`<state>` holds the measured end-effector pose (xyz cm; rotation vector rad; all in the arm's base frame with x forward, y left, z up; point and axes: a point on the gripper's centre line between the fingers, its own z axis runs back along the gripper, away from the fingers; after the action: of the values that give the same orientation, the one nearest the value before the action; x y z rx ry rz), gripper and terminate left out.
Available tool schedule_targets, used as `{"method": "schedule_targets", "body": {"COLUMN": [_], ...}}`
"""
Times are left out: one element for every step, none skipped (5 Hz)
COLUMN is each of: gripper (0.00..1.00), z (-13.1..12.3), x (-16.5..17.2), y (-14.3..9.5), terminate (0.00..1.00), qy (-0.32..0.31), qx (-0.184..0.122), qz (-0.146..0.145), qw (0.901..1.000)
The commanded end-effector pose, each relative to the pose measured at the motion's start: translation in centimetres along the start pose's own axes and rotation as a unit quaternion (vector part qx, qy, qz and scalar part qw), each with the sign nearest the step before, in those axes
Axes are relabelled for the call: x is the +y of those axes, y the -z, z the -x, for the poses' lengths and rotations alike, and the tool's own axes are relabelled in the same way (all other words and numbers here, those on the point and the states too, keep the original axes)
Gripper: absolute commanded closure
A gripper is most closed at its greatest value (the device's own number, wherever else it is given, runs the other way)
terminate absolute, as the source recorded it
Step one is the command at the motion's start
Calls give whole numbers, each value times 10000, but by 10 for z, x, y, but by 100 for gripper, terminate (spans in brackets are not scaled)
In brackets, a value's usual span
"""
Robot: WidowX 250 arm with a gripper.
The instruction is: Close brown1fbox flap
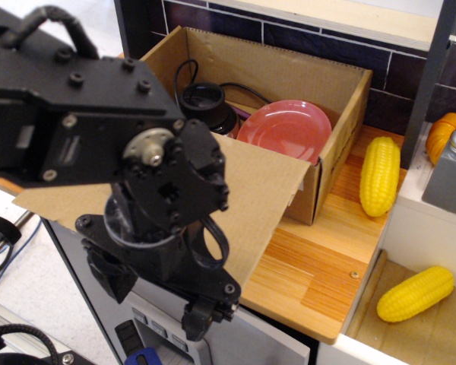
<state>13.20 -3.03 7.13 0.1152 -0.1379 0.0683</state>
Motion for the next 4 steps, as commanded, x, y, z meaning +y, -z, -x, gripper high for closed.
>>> {"method": "schedule_targets", "body": {"gripper": [0, 0, 0, 0], "z": [0, 5, 6, 2], "x": [0, -2, -2, 2], "y": [0, 12, 22, 27], "terminate": [0, 0, 0, 0], "qy": [0, -154, -249, -278], "qx": [0, -221, -560, -913], "qz": [0, 105, 201, 296], "qw": [10000, 9996, 9979, 9950]}}
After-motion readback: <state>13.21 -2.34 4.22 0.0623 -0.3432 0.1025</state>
